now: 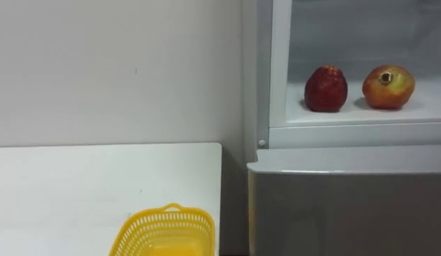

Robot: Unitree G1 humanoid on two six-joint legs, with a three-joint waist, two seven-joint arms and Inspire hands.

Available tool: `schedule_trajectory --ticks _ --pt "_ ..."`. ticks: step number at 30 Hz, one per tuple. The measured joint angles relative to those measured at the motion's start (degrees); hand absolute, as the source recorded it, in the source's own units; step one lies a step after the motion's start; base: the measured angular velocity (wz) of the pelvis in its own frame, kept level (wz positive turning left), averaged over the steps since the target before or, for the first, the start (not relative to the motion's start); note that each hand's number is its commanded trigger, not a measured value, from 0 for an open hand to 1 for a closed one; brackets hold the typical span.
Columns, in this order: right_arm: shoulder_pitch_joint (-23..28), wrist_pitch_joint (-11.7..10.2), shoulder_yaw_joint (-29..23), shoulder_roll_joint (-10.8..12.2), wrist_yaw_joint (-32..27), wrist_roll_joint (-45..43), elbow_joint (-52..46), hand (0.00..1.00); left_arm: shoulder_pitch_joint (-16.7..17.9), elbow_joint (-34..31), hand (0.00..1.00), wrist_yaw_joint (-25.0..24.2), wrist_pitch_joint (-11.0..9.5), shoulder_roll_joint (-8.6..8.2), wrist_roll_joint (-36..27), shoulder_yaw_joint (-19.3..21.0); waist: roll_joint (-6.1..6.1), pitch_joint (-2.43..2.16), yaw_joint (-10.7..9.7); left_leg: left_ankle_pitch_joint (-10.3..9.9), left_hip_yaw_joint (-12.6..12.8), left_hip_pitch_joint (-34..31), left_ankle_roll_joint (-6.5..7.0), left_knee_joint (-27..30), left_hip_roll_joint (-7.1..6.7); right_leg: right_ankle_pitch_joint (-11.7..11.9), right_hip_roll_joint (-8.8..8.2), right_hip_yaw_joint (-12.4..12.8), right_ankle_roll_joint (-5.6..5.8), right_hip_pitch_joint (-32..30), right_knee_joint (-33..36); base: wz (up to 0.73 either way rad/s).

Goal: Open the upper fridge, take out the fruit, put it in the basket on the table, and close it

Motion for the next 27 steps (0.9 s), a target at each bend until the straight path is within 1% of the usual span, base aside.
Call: schedule_trajectory --ticks 1,3,4,5,6,8,9,10,11,12,13,15,16,18,19,20,21,22,24,25,27 --pt "0.0 0.0 0.0 0.0 0.1 -0.1 0.0 0.00 -0.1 3.4 0.00 0.0 0.0 -0.17 0.0 -0.8 -0.04 -0.04 0.0 0.0 0.0 0.1 0.00 0.0 0.01 0.0 0.00 0.0 0.00 0.2 0.0 0.00" --pt "0.1 0.0 -0.2 0.2 0.1 -1.2 -0.2 0.00 0.0 14.4 0.00 -1.0 0.7 -1.17 0.0 -4.4 -0.45 -0.16 -0.2 0.0 -0.1 0.5 -0.01 0.0 -0.01 0.0 -0.03 -0.2 0.01 0.7 -0.2 0.00" --pt "-0.1 0.0 -0.2 0.2 0.2 -1.2 -0.2 0.00 0.0 16.6 0.00 -1.6 0.9 -1.34 -0.1 -5.1 -0.58 -0.19 -0.2 0.0 -0.1 0.6 -0.01 0.0 0.00 0.0 -0.03 -0.3 0.01 0.8 -0.2 0.03" --pt "0.0 0.0 -0.1 0.2 0.3 -1.1 -0.2 0.00 0.0 20.6 0.00 -2.8 1.4 -1.62 0.3 -6.2 -0.77 -0.26 -0.2 0.0 -0.2 0.7 -0.01 -0.2 0.02 0.0 0.00 -0.3 0.01 0.9 -0.2 0.00" --pt "-0.1 0.0 -0.1 0.2 0.5 -1.1 -0.1 0.00 -0.1 24.2 0.00 -4.5 1.8 -1.71 1.1 -6.6 -1.09 -0.22 -0.2 0.0 -0.2 0.8 -0.02 -0.4 0.04 0.0 0.01 -0.2 0.01 0.9 -0.2 0.00" --pt "-0.2 0.0 -0.1 0.2 0.5 -1.1 -0.1 0.00 0.1 28.3 0.00 -6.6 2.1 -1.73 1.1 -7.3 -1.54 0.00 -0.1 0.0 -0.1 1.1 -0.02 -0.8 0.04 0.0 0.03 -0.1 0.01 1.1 -0.3 0.00" --pt "-0.3 0.0 -0.1 0.2 0.6 -1.2 -0.1 0.00 0.2 31.5 0.00 -8.2 2.1 -1.44 1.4 -8.5 -1.76 0.15 -0.4 -0.1 -0.2 1.3 0.01 -0.8 0.00 0.0 0.03 -0.2 0.02 1.7 -0.8 0.00" --pt "-0.5 0.0 -0.1 0.2 0.6 -1.3 -0.1 0.00 0.1 33.5 0.00 -9.1 2.2 -1.21 2.0 -9.4 -1.65 0.09 -0.5 -0.1 -0.2 1.3 0.05 -0.7 0.00 0.0 0.05 -0.1 0.02 1.8 -0.9 0.00" --pt "-0.4 0.0 -0.1 0.2 0.6 -1.5 0.0 0.00 -0.3 37.5 0.00 -11.2 2.5 -0.83 3.0 -11.4 -1.38 0.11 -0.7 -0.1 -0.1 1.3 0.08 -0.6 -0.02 0.0 0.02 -0.1 0.02 1.8 -1.0 0.00" --pt "-0.5 0.0 0.0 0.3 0.7 -2.1 0.1 0.00 -0.4 40.3 0.00 -13.6 3.1 -0.79 3.2 -12.6 -1.28 0.14 -1.4 -0.1 -0.2 1.2 0.08 -0.6 -0.03 0.0 0.02 -0.1 0.03 1.7 -1.0 0.00" --pt "-0.5 0.0 0.0 0.3 0.9 -2.3 0.0 0.00 -0.5 41.6 0.00 -14.8 3.5 -0.80 3.7 -12.9 -1.25 0.14 -1.6 -0.1 -0.2 1.2 0.08 -0.6 -0.02 0.0 0.02 -0.1 0.02 1.6 -1.0 0.00" --pt "-0.4 0.1 0.0 0.3 2.0 -2.6 0.0 0.00 -1.4 45.8 0.00 -19.1 5.3 -0.80 6.9 -13.0 -1.24 0.13 -1.9 -0.1 -0.2 1.2 0.07 -0.6 0.05 0.0 0.07 -0.1 0.01 1.6 -1.0 0.00" --pt "-0.4 0.2 0.0 0.3 2.2 -2.7 0.1 0.00 -1.4 46.2 0.00 -19.9 5.8 -0.83 7.8 -13.0 -1.23 0.13 -1.9 -0.1 -0.2 1.2 0.06 -0.6 0.06 0.0 0.07 -0.1 0.00 1.6 -1.0 0.00" --pt "-0.2 1.2 0.0 0.3 2.6 -2.8 0.3 0.00 -1.6 47.1 0.00 -22.6 7.5 -0.83 11.7 -13.3 -1.16 0.14 -2.1 -0.1 0.2 1.3 0.06 -0.7 0.11 0.0 0.12 0.3 0.00 1.6 -1.0 -0.05" --pt "-0.2 1.3 0.0 0.3 2.7 -3.2 0.3 0.00 -1.6 47.1 0.00 -23.1 7.7 -0.81 12.9 -13.6 -1.15 0.14 -2.2 -0.1 0.2 1.4 0.06 -0.7 0.11 0.0 0.12 0.3 0.00 1.6 -0.9 -0.04" --pt "-0.4 1.3 0.1 0.3 2.8 -3.3 0.3 0.00 -1.7 47.1 0.00 -23.9 8.1 -0.70 15.0 -14.5 -1.16 0.15 -2.8 -0.1 0.2 1.3 0.06 -0.7 0.10 0.0 0.11 0.3 0.00 1.6 -0.9 0.00" --pt "-0.8 1.5 0.1 0.3 2.8 -3.3 0.4 0.00 -2.0 47.2 0.00 -24.9 8.8 -0.46 17.6 -16.4 -1.21 0.16 -3.5 -0.1 0.2 1.3 0.07 -0.7 0.07 0.0 0.10 0.3 0.00 1.6 -0.9 0.00" --pt "-0.8 1.6 0.5 0.3 2.8 -3.3 0.4 0.00 -2.4 47.4 0.00 -25.5 9.1 -0.37 19.4 -17.2 -1.24 0.17 -3.7 -0.1 0.2 1.3 0.07 -0.8 0.06 0.0 0.10 0.4 0.01 1.6 -0.9 0.00" --pt "-1.2 1.9 1.8 0.4 2.8 -3.3 0.7 0.00 -4.3 47.9 0.00 -27.8 10.0 -0.31 25.4 -20.2 -1.32 0.19 -4.2 -0.1 0.3 1.3 0.07 -0.7 0.06 0.0 0.14 0.6 0.00 1.6 -0.9 0.00" --pt "-1.4 1.9 1.8 0.4 2.8 -3.4 0.8 0.00 -4.7 47.9 0.00 -28.5 10.2 -0.32 26.2 -20.8 -1.33 0.20 -4.5 -0.1 0.3 1.3 0.07 -0.7 0.06 0.0 0.15 0.6 0.01 1.5 -0.9 -0.03" --pt "-1.7 1.9 2.8 0.4 2.7 -3.3 0.8 0.00 -6.4 47.7 0.00 -30.8 11.0 -0.27 28.4 -23.7 -1.50 0.20 -5.1 -0.1 0.5 1.3 0.07 -0.7 0.10 0.0 0.13 0.7 0.01 1.4 -1.0 -0.02"
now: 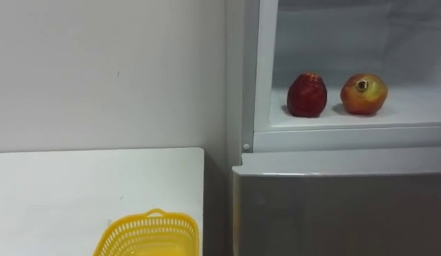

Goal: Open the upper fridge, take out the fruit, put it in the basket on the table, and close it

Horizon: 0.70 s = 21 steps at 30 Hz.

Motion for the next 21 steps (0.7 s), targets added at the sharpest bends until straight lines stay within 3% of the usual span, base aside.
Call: schedule_trajectory --ticks 5,13,17,21 --pt "-0.1 0.8 2.5 0.2 -1.1 2.2 -1.2 0.00 -2.4 -0.2 0.00 -1.3 1.1 0.23 5.3 -3.5 -0.39 -0.01 -0.3 0.0 1.3 -0.4 0.00 -0.1 0.10 0.0 0.12 1.0 -0.02 -1.1 0.3 -0.11" --pt "-0.6 0.2 0.2 3.2 -7.0 10.8 -4.7 0.00 -2.4 -0.1 0.00 -1.7 1.1 0.20 7.0 -3.6 -0.53 0.18 -2.6 0.0 2.7 -1.1 0.01 -0.1 0.10 -0.1 0.00 1.9 0.08 -2.1 1.0 -0.08" --pt "-0.6 -2.5 -1.7 3.4 -9.7 20.3 -10.7 0.00 -2.4 -0.2 0.00 -1.8 0.0 0.31 7.1 -3.6 -0.51 0.21 -2.7 0.0 3.4 -1.0 0.02 -0.2 0.21 -0.1 0.16 2.8 0.08 -2.7 1.0 -0.09" --pt "-0.9 -5.4 -1.9 3.4 -11.8 21.3 -20.5 0.00 -2.4 -0.4 0.00 -1.8 -1.9 0.37 8.3 -3.5 -0.47 0.21 -3.2 0.0 3.6 -1.1 0.02 -0.1 0.22 0.0 0.11 2.8 0.08 -2.9 0.9 -0.02"
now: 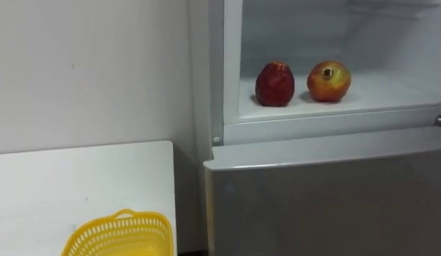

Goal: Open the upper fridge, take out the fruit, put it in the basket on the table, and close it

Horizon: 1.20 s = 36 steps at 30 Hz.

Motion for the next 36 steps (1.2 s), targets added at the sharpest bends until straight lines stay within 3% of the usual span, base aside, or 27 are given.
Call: schedule_trajectory --ticks 5,9,10,12,13,16,18,24,29,32,36 --pt "1.0 -3.5 -2.1 0.1 -3.7 -1.4 -17.5 0.00 0.9 -0.8 0.00 0.1 -2.5 0.22 0.1 0.0 0.31 -0.06 -1.1 0.0 0.6 -0.1 0.00 -0.1 0.08 0.0 0.12 0.7 0.05 -0.8 0.2 -0.05" --pt "7.1 -6.1 -1.5 0.5 -7.8 -5.5 -40.9 0.00 1.5 -1.7 0.00 0.9 -4.5 0.26 -0.1 -0.2 0.67 -0.09 -1.2 0.0 2.0 -0.2 -0.02 -0.1 0.21 0.1 0.38 1.9 0.00 -1.4 0.3 -0.15" --pt "7.9 -6.1 -1.3 0.5 -8.1 -5.9 -44.2 0.00 1.8 -2.0 0.00 1.0 -4.9 0.28 -0.3 -0.4 0.76 -0.14 -1.2 0.0 2.6 -0.4 -0.02 -0.1 0.23 0.1 0.52 2.4 0.00 -1.8 0.4 -0.28" --pt "9.7 -8.8 -0.7 0.5 -9.4 -6.4 -53.1 0.00 2.1 -2.0 0.00 1.3 -5.5 0.53 -0.7 -1.5 1.03 -0.31 -1.6 0.0 3.8 -1.0 -0.02 0.0 0.55 0.3 0.83 3.4 -0.16 -3.0 1.1 -0.32" --pt "10.2 -9.1 -0.7 0.5 -10.0 -7.8 -55.9 0.00 2.7 -2.0 0.00 1.4 -5.8 0.72 -0.7 -1.7 1.05 -0.41 -2.3 0.0 3.9 -1.2 -0.03 -0.1 0.58 0.4 0.72 3.4 -0.16 -3.1 1.0 -0.12" --pt "11.3 -9.1 -0.3 0.4 -11.9 -10.4 -61.6 0.00 2.8 -1.5 0.00 2.2 -6.5 1.22 -0.9 -3.5 1.02 -0.50 -2.6 0.0 4.5 -1.1 -0.03 -0.2 0.67 0.4 0.82 3.6 -0.19 -3.0 1.1 -0.13" --pt "11.3 -10.5 1.0 0.4 -13.2 -13.6 -66.0 0.00 2.6 0.8 0.00 2.5 -7.5 1.69 -1.3 -5.2 1.10 -0.63 -2.5 0.0 5.6 -0.9 -0.03 -0.3 0.86 0.7 1.15 4.7 -0.30 -3.0 1.1 -0.29" --pt "10.1 -12.9 3.2 0.3 -15.5 -17.9 -74.9 0.00 2.4 1.8 0.00 1.9 -7.6 2.10 -1.5 -8.2 1.48 -0.72 -2.2 0.0 5.9 -0.9 -0.03 -0.6 0.95 1.1 1.65 4.9 -0.21 -3.1 1.1 -0.01" --pt "8.7 -13.6 6.9 0.1 -16.3 -23.3 -77.7 0.00 2.0 2.4 0.00 0.5 -7.5 2.21 -1.2 -10.4 1.65 -0.64 -1.4 0.0 5.7 -0.9 -0.04 -1.0 1.09 1.3 1.80 4.8 -0.22 -3.3 1.4 0.02" --pt "8.6 -14.2 9.2 -0.6 -17.0 -26.4 -79.2 0.00 1.7 2.4 0.00 -0.4 -7.5 2.48 -1.3 -10.7 1.28 -0.51 -0.3 0.0 5.4 -0.9 -0.04 -1.1 1.08 1.3 1.82 4.7 -0.24 -3.5 2.0 0.00" --pt "5.7 -15.5 9.9 -3.5 -17.5 -26.7 -79.8 0.00 1.7 2.3 0.00 -2.3 -7.5 3.08 -1.3 -10.7 0.59 -0.34 0.4 0.0 5.2 -1.0 -0.03 -0.9 1.06 1.4 1.80 4.6 -0.27 -3.3 1.9 0.01"
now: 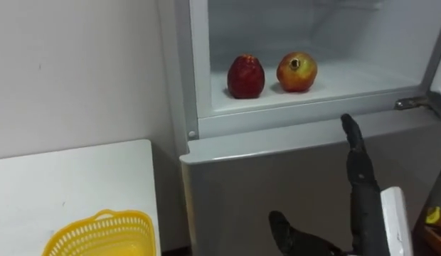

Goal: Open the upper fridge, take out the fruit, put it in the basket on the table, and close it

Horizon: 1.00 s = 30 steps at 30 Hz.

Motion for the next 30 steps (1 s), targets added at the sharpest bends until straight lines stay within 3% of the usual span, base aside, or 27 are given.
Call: schedule_trajectory --ticks 4,7,11,17,20,25,30 --pt "-2.4 0.0 -0.1 -0.5 -0.7 -0.2 0.0 0.00 0.1 -0.2 0.00 -0.9 0.1 0.60 0.0 0.1 -0.66 -0.05 0.2 0.0 -0.5 0.0 0.00 0.2 -0.10 0.0 -0.04 -0.6 -0.02 0.4 -0.6 0.07" --pt "-3.0 0.0 -0.1 -0.9 -2.4 -0.6 0.0 0.00 -0.2 -0.6 0.00 -1.6 0.1 1.50 0.1 0.1 -1.29 -0.36 0.2 0.0 -1.5 -0.6 -0.04 0.5 -0.23 0.1 -0.13 -1.5 -0.01 0.4 -0.9 0.17" --pt "-6.1 0.0 -0.2 -3.0 -3.4 0.1 0.0 0.00 -0.5 -0.4 0.00 -1.8 0.6 1.66 1.5 0.1 -2.05 -0.39 0.6 0.0 -2.3 -1.2 -0.05 1.0 -0.22 0.1 -0.23 -2.2 -0.01 0.4 -1.0 0.09" --pt "-12.1 -1.3 -3.6 -3.2 -6.7 2.0 0.7 0.00 -0.8 -0.6 0.00 -1.8 0.6 1.55 3.5 0.8 -2.18 -0.19 1.1 0.0 -3.3 -1.2 -0.04 1.4 -0.22 0.1 -0.54 -3.7 0.00 0.6 -1.1 0.08" --pt "-15.0 -2.2 -5.1 -4.3 -8.3 3.1 3.4 0.00 -0.6 -0.5 0.00 -1.7 0.6 1.56 3.9 0.7 -2.53 0.38 1.5 0.1 -3.6 -1.4 -0.03 1.6 -0.28 0.1 -0.82 -4.7 0.00 0.9 -1.0 0.05" --pt "-17.2 -2.2 -6.8 -5.9 -9.1 5.3 6.3 0.00 -0.6 -0.2 0.00 -1.5 1.1 1.55 4.0 0.7 -3.27 0.34 1.8 0.0 -4.8 -2.0 -0.03 1.6 -0.34 0.1 -0.94 -6.1 -0.01 1.2 -1.2 0.14" --pt "-23.1 -1.3 -9.3 -7.1 -9.3 5.8 10.0 0.00 0.5 -0.2 0.00 -1.8 2.2 1.44 3.9 1.0 -3.54 0.16 1.9 0.1 -5.0 -1.9 -0.06 2.3 -0.33 0.2 -0.93 -6.3 -0.05 1.4 -1.2 0.01"
